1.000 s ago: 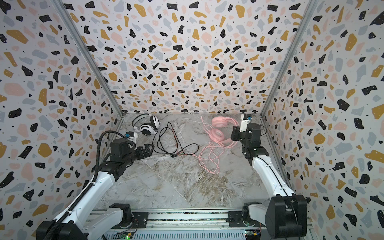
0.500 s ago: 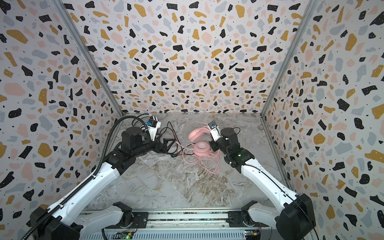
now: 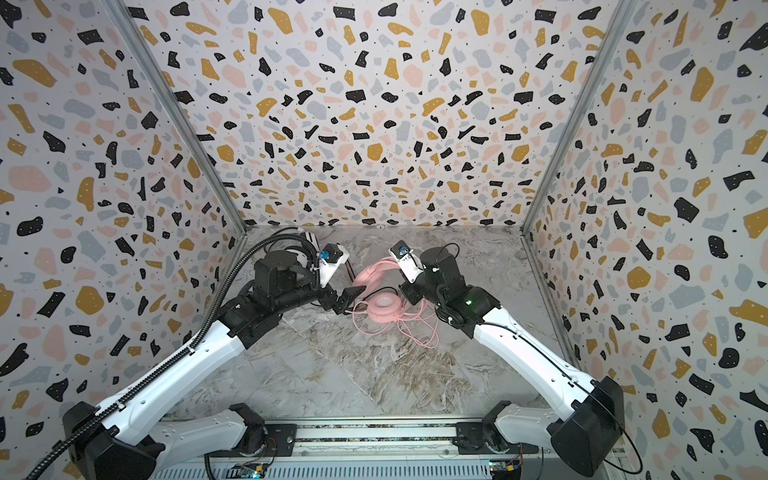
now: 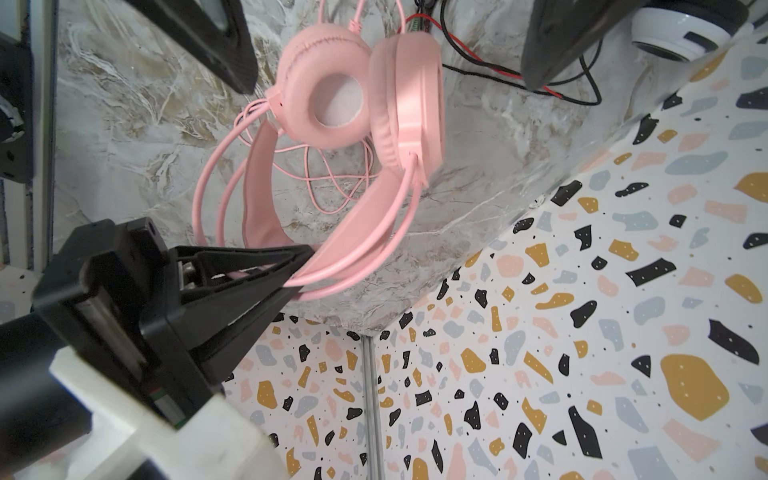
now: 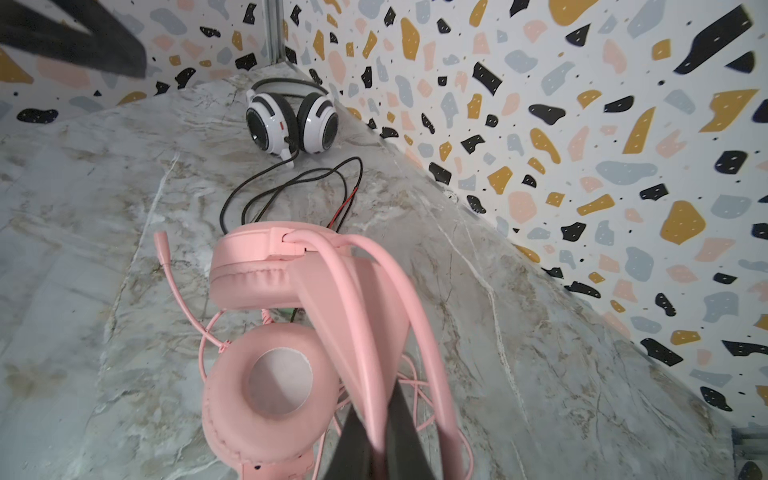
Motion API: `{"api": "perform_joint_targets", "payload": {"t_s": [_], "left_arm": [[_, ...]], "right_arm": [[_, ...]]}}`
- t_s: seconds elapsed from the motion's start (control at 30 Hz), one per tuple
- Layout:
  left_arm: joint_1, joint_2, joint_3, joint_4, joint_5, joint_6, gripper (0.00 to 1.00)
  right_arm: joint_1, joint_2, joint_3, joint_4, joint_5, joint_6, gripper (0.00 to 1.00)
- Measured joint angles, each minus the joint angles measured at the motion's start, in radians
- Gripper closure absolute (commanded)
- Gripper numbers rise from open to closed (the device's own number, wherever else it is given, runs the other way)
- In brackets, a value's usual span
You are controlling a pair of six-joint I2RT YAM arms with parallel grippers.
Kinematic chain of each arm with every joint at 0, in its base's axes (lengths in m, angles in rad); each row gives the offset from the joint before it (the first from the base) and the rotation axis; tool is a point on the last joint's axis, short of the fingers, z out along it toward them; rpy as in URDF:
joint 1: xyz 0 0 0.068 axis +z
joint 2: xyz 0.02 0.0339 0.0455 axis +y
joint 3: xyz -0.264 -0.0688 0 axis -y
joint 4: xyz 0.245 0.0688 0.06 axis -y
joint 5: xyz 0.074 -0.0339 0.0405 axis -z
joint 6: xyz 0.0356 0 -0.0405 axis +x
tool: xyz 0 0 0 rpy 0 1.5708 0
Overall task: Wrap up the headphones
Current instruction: 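Grasp the pink headband with the left gripper beside the right gripper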
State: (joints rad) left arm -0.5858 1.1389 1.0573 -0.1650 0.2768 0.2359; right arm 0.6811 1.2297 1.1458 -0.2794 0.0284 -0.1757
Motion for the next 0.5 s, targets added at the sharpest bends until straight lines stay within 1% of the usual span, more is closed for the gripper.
{"api": "perform_joint_targets", "payload": {"t_s": [0.1,0.23,0.4,0.5], "left_arm": [[-0.011,0.007,0.002,0.008,-0.016,0.045,0.00],[-0.042,0.055,0.031,0.000,-0.039,0.093,0.00],[-0.066,0.105,0.050,-0.013,-0.023,0.124,0.00],[-0.072,0.143,0.086,-0.042,-0.025,0.146,0.00]], "right_arm": [[0.008,0.000,0.003,-0.022,-0.019,0.002,1.00],[0.020,0.000,0.010,-0.032,-0.038,0.007,1.00],[0.039,0.000,0.045,-0.053,-0.050,0.011,1.00],[0.054,0.000,0.054,-0.055,-0.061,0.014,1.00]]}}
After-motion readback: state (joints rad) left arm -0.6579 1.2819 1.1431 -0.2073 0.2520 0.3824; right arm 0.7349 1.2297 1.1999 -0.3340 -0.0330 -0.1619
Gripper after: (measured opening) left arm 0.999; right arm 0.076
